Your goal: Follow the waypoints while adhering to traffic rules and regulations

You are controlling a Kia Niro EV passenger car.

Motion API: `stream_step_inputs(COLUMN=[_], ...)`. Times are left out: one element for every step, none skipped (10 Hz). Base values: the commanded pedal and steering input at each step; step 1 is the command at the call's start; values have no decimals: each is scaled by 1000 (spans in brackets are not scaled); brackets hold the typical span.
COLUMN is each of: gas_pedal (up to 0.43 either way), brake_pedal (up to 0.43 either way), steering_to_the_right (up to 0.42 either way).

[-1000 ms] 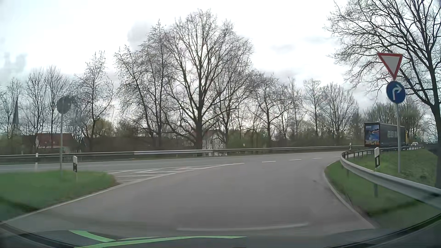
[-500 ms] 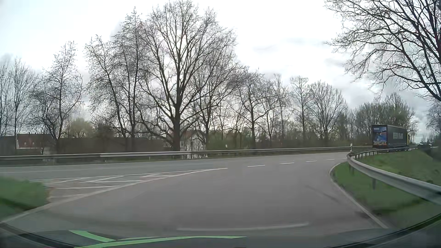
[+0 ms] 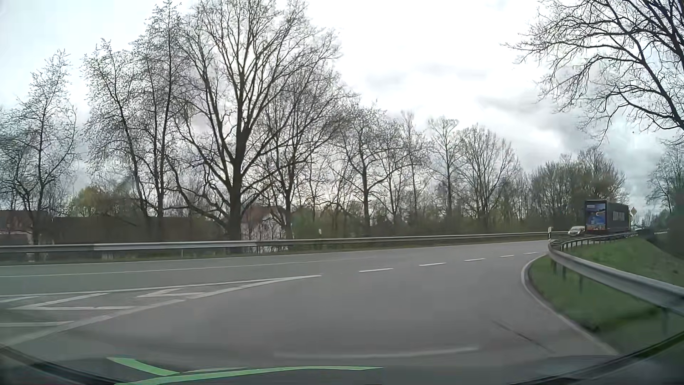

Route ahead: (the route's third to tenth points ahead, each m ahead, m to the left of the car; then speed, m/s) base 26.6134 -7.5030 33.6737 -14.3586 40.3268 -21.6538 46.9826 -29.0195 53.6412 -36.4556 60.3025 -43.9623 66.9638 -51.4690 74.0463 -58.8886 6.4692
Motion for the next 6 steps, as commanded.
stream_step_inputs(gas_pedal=[177,177,189,197,228,240], brake_pedal=[0,0,0,0,0,0], steering_to_the_right=[102,112,121,126,126,127])
